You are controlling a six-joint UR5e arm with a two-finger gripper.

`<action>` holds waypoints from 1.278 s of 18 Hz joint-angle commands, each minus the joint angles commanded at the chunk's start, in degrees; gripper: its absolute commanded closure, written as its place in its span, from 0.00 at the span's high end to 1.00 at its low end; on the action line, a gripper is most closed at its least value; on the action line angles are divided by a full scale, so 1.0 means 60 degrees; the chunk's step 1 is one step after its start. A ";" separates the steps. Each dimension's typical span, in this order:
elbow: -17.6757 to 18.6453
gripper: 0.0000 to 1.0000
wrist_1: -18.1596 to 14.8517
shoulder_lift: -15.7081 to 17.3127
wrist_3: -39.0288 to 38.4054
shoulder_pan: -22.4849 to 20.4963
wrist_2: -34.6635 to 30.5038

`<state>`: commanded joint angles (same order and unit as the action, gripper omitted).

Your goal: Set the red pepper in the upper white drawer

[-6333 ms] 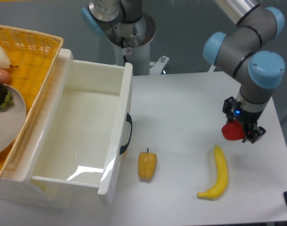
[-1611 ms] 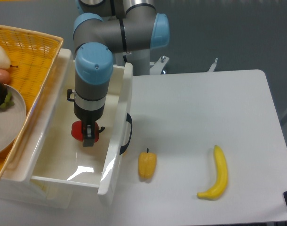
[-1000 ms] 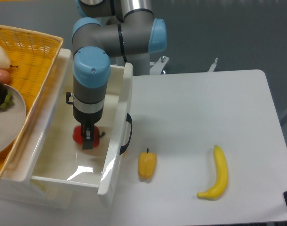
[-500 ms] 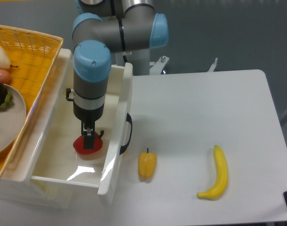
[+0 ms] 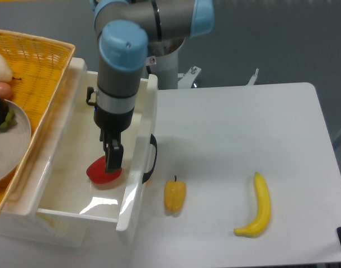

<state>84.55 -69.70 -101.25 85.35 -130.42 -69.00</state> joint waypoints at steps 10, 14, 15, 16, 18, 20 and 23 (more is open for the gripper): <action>-0.0542 0.95 0.0000 0.0278 -0.3134 -0.1273 0.0265; -0.0542 0.97 0.0000 0.0235 -0.3765 -0.2225 0.0250; -0.0542 0.98 -0.0015 0.0148 -0.3809 -0.2430 0.0178; -0.0513 0.98 -0.0029 0.0074 -0.3809 -0.2621 0.0162; -0.0484 1.00 0.0000 -0.0087 -0.3620 -0.3147 0.0148; -0.0484 1.00 -0.0029 -0.0321 -0.3458 -0.3529 0.0133; -0.0425 1.00 0.0015 -0.0775 -0.3370 -0.3824 -0.0902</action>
<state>82.00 -69.61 -105.90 65.12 -153.37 -74.41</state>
